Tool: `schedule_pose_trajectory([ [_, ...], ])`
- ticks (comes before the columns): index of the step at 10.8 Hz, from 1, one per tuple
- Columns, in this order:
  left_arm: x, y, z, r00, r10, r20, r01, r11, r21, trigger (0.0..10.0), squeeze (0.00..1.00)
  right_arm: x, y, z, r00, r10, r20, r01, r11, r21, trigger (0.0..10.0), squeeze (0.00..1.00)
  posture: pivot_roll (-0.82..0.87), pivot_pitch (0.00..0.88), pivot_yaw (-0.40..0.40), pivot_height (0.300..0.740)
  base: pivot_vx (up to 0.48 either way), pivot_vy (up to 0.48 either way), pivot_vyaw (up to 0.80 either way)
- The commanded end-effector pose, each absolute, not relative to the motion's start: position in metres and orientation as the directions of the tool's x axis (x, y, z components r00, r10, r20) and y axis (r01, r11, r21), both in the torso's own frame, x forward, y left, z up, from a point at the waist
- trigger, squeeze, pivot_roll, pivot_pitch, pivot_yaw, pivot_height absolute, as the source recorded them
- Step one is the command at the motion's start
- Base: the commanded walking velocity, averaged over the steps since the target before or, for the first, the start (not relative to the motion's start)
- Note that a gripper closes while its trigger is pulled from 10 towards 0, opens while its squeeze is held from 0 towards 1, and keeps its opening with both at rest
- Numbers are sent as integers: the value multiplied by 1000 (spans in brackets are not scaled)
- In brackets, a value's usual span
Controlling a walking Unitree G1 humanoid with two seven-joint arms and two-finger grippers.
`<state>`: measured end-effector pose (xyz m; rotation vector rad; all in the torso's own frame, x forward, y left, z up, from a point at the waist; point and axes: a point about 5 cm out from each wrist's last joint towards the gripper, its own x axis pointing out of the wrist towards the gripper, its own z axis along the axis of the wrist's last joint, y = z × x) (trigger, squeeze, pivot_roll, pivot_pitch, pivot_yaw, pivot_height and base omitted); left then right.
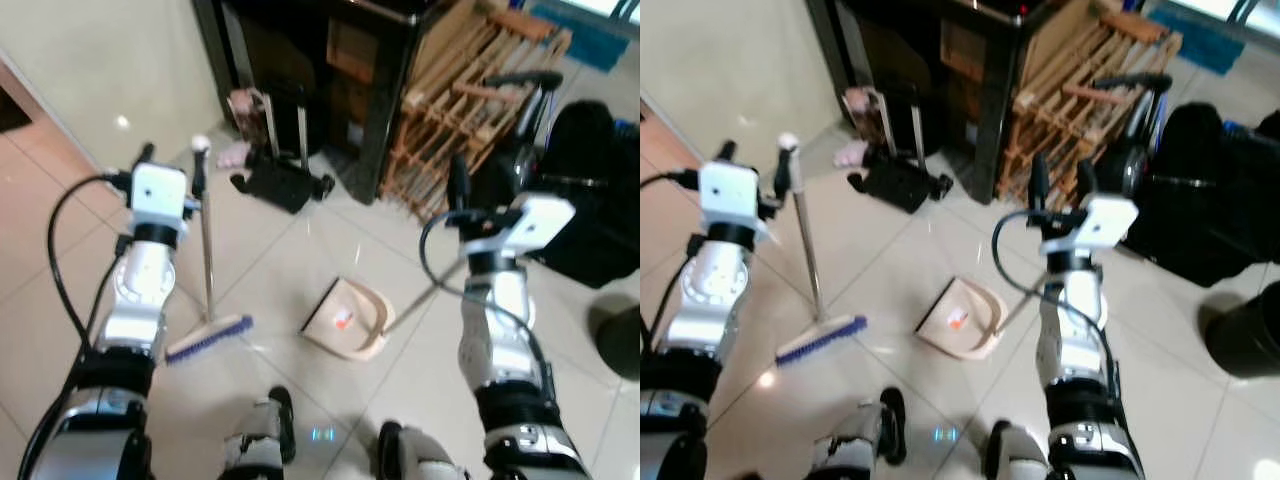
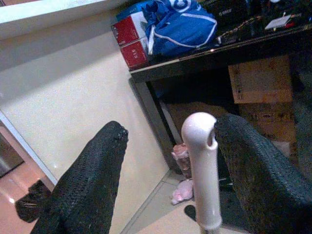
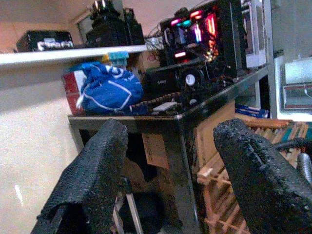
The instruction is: Sweep floor
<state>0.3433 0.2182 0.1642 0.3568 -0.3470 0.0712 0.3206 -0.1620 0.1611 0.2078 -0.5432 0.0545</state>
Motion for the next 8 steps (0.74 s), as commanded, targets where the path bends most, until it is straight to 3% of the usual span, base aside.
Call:
schedule_pose_trajectory([
  [1,342,216,165,938,-6,347,-109,944,310,10000,0,320,-169,171,851,-29,524,-90,976,200,10000,0,80,122,18,740,0,0,0],
  [4,345,189,165,970,-110,217,69,980,186,10000,0,309,-171,184,913,39,405,-135,968,210,10000,0,49,74,35,740,0,0,0],
  [8,311,178,158,980,-124,153,102,984,144,10000,0,272,-175,168,968,-7,252,-53,971,232,10000,0,66,65,31,740,0,0,0],
])
